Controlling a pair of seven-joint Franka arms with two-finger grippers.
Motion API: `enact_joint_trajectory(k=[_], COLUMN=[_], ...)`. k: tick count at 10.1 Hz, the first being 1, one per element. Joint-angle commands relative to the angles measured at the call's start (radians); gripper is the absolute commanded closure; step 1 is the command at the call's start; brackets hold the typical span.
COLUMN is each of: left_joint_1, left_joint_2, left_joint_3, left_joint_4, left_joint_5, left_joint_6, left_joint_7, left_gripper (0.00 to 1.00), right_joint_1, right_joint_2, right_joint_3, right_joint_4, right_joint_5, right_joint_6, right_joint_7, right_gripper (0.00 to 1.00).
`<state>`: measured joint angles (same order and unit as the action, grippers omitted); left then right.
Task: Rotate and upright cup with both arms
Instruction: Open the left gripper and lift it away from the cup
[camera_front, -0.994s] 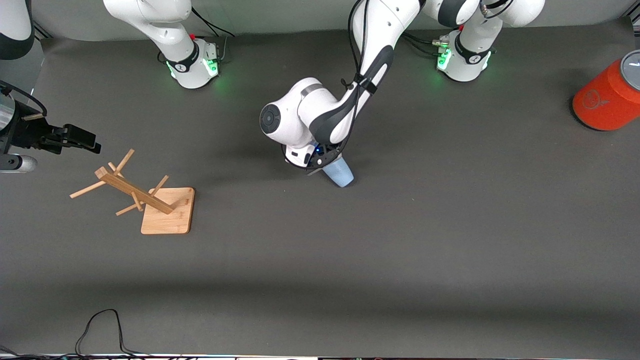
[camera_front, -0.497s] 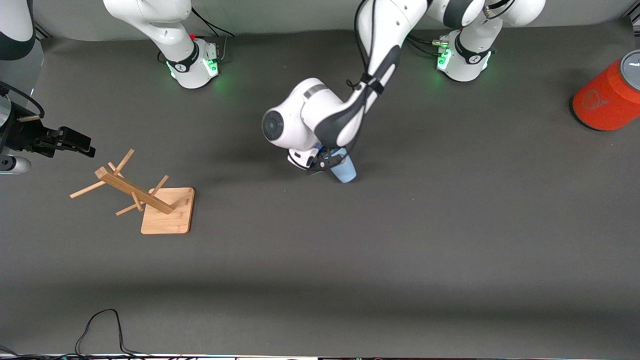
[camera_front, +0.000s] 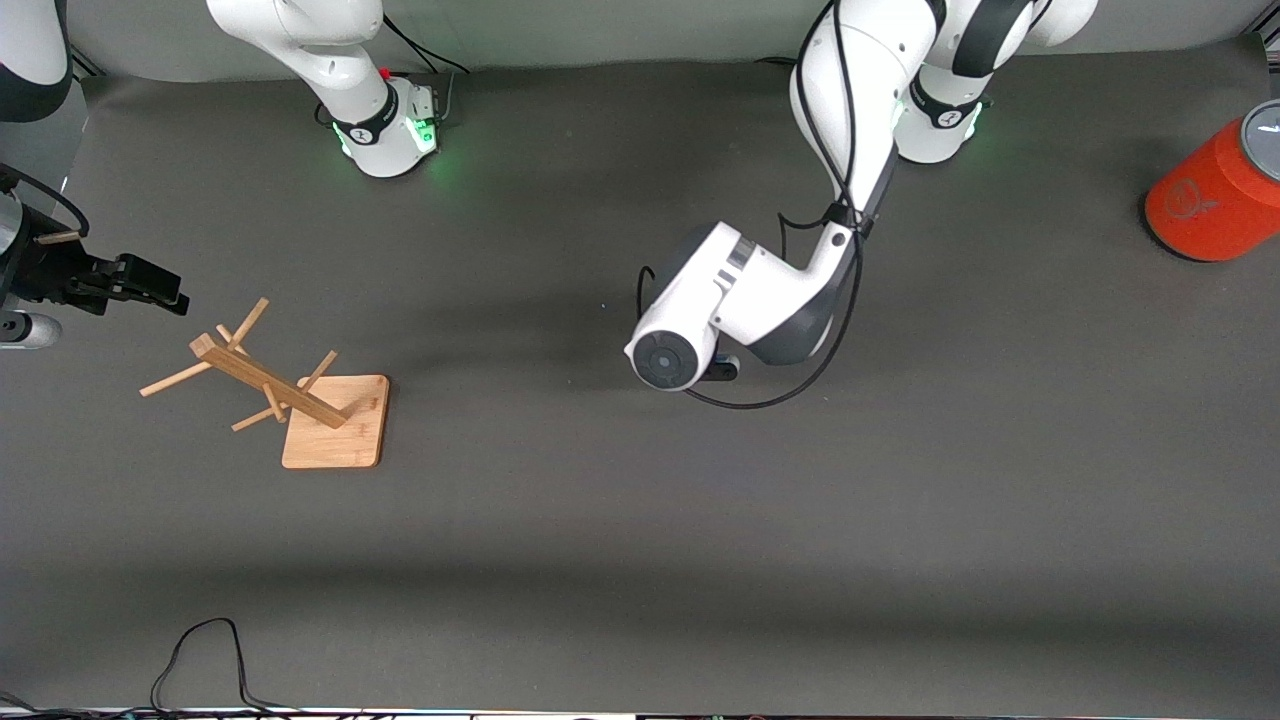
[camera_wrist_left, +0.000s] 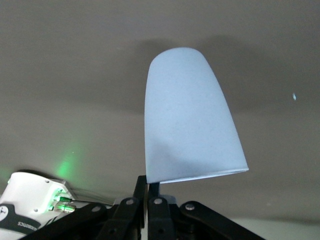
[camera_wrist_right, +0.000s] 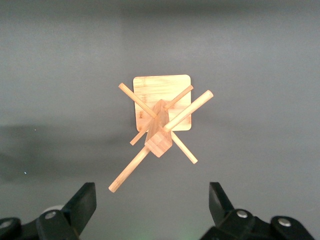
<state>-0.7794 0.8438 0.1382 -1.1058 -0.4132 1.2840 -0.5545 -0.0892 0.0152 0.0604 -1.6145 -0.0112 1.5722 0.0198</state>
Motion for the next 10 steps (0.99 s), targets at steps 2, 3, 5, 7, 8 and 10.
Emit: enact_joint_trajectory(k=[2,3,5,7,8,10], left_joint_1=[-0.017,-0.018,-0.017,0.012,0.014,0.014], left_joint_2=[0.003,0.007,0.032,0.052,0.058,0.052], left_joint_3=[-0.009,-0.014,-0.042,-0.054,-0.054,-0.054], left_joint_4=[-0.026,-0.034,-0.051,-0.062,-0.063,-0.054], left_joint_5=[-0.067,-0.07,-0.072,-0.075,-0.075,-0.072], left_joint_6=[-0.075,-0.074,-0.078,-0.081,-0.081,-0.083], left_joint_7=[0.177,0.195,0.196,0.205,0.205,0.197], left_gripper=[1.0,1.0,1.0,0.97,0.78,0.22], right_joint_1=[-0.007,-0.007,-0.006,-0.006,-0.006,-0.006], right_joint_2=[-0.004,-0.004,0.002,0.003,0.003,0.003], right_joint_3=[0.007,0.007,0.007,0.007,0.007,0.007], right_joint_4=[-0.012,-0.01,-0.01,-0.01,-0.01,-0.01], right_joint_5=[-0.016,-0.016,-0.016,-0.015,-0.015,-0.015], right_joint_6=[0.014,0.015,0.016,0.016,0.016,0.016], right_joint_7=[-0.017,-0.017,-0.017,-0.017,-0.015,-0.015], right_gripper=[0.0,0.0,0.0,0.0,0.0,0.0])
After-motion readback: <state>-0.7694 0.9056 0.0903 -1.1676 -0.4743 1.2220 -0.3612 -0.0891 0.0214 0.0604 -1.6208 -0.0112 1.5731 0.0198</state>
